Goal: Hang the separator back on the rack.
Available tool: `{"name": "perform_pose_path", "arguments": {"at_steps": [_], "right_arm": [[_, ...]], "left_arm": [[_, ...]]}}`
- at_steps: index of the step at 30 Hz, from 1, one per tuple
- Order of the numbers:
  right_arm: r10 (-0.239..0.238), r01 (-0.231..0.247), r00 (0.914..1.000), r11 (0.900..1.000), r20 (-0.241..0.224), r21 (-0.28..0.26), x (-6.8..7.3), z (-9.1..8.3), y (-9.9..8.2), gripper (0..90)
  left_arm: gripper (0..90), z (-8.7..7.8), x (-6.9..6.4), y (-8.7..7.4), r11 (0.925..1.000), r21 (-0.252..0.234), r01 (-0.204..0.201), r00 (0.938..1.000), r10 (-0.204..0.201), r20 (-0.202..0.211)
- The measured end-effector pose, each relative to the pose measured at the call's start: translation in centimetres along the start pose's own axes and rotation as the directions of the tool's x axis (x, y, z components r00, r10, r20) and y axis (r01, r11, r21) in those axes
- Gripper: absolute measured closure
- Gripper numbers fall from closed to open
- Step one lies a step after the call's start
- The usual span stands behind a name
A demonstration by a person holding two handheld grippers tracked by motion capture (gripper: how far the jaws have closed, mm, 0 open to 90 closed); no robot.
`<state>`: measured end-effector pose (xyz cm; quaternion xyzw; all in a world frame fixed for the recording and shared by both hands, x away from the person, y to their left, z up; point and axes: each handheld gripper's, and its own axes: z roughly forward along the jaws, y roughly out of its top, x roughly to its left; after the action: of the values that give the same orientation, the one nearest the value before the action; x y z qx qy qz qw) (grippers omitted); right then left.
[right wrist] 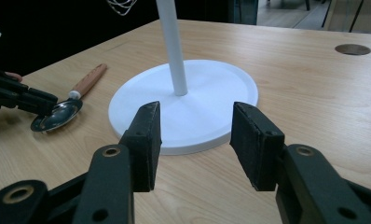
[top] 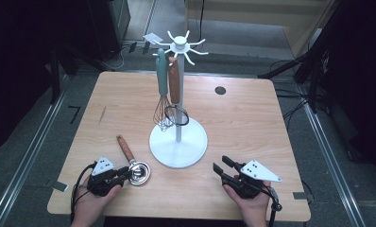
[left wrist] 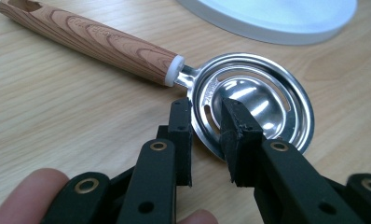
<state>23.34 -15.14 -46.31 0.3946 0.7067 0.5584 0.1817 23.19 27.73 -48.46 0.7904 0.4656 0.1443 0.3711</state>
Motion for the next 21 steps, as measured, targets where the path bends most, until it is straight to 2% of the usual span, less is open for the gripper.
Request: {"name": "perform_pose_path", "arguments": {"at_steps": [2, 4, 7, 11, 16, 21], "right_arm": [[-0.004, 0.004, 1.0000, 1.0000, -0.008, 0.007, 0.2, 0.3, -0.1, 54.4], [-0.004, 0.004, 0.9999, 0.9998, -0.013, 0.018, 0.5, 0.6, -0.2, 54.4], [-0.009, 0.010, 0.9998, 0.9994, -0.019, 0.032, 1.0, 1.2, -0.3, 54.6], [-0.028, 0.030, 0.9986, 0.9985, -0.045, 0.046, 1.7, 1.9, -0.4, 54.6], [-0.029, 0.032, 0.9982, 0.9982, -0.053, 0.050, 1.8, 2.4, -0.4, 54.7], [-0.027, 0.031, 0.9979, 0.9978, -0.058, 0.059, 1.7, 2.8, -0.6, 54.7]], "left_arm": [[74.7, 0.0, -0.5, 0.0, 0.9999, 0.001, -0.016, 0.9998, 0.016, 0.012], [71.4, 0.0, -0.9, 0.0, 0.9998, -0.010, -0.016, 0.9998, 0.016, 0.015], [63.0, -0.1, -0.9, 0.1, 0.9994, -0.034, -0.002, 0.9995, 0.003, 0.031], [58.5, -0.2, -0.5, 0.0, 0.9991, -0.039, 0.017, 0.9993, -0.016, 0.032], [59.9, 0.0, -0.4, -0.2, 0.9995, -0.021, 0.025, 0.9993, -0.025, 0.028], [66.6, 0.3, -1.0, -0.3, 1.0000, 0.000, -0.008, 0.9996, 0.008, 0.025]]}}
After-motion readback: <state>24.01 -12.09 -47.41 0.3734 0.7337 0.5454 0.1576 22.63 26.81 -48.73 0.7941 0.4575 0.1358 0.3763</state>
